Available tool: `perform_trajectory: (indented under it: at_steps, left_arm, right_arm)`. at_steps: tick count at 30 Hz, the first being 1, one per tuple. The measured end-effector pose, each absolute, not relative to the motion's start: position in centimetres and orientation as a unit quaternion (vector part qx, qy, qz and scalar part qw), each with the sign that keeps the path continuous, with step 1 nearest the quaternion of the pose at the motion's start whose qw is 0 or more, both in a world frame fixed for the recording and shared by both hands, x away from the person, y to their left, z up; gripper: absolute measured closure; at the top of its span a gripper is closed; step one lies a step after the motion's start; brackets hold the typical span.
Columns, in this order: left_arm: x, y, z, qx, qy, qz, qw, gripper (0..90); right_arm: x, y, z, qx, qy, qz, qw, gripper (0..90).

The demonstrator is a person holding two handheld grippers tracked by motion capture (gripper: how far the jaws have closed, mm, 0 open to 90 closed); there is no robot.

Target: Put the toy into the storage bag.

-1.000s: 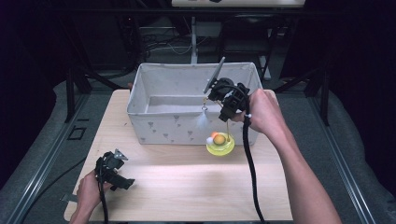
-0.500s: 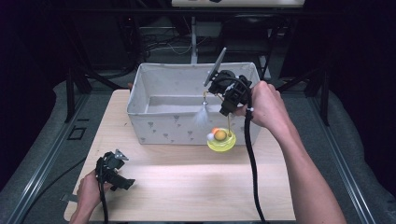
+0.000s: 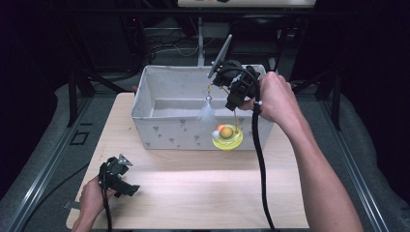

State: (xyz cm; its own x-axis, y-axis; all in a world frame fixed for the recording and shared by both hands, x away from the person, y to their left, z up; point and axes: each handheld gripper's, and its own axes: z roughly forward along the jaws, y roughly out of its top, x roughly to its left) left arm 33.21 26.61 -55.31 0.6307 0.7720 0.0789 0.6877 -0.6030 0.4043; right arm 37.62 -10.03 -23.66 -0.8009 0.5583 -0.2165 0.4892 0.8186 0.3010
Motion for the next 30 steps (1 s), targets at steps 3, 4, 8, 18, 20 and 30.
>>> perform_trajectory:
  at_steps: [3,4,8,18,20,30]
  left_arm:
    - [33.2,26.6,-55.3,0.887,0.412,0.124,0.171,0.6]
    - [33.1,26.7,-55.3,0.886,0.412,0.125,0.17,0.6]
    - [33.1,26.7,-55.3,0.886,0.413,0.125,0.17,0.6]
    - [33.1,26.6,-55.4,0.888,0.411,0.123,0.166,0.7]
    - [33.1,26.6,-55.4,0.889,0.409,0.123,0.165,0.6]
    - [33.1,26.6,-55.2,0.888,0.409,0.124,0.169,0.7]
  right_arm:
    - [37.7,-10.1,-23.1,0.278,0.941,0.122,0.152,88.2]
    - [37.7,-10.1,-22.9,0.279,0.94,0.124,0.154,88.2]
    - [37.8,-10.1,-22.0,0.279,0.939,0.127,0.157,88.2]
    - [38.4,-9.9,-20.6,0.285,0.935,0.133,0.163,88.2]
    - [38.6,-9.8,-20.3,0.286,0.934,0.133,0.165,88.2]
    - [39.6,-10.3,-19.5,0.301,0.928,0.146,0.161,88.2]
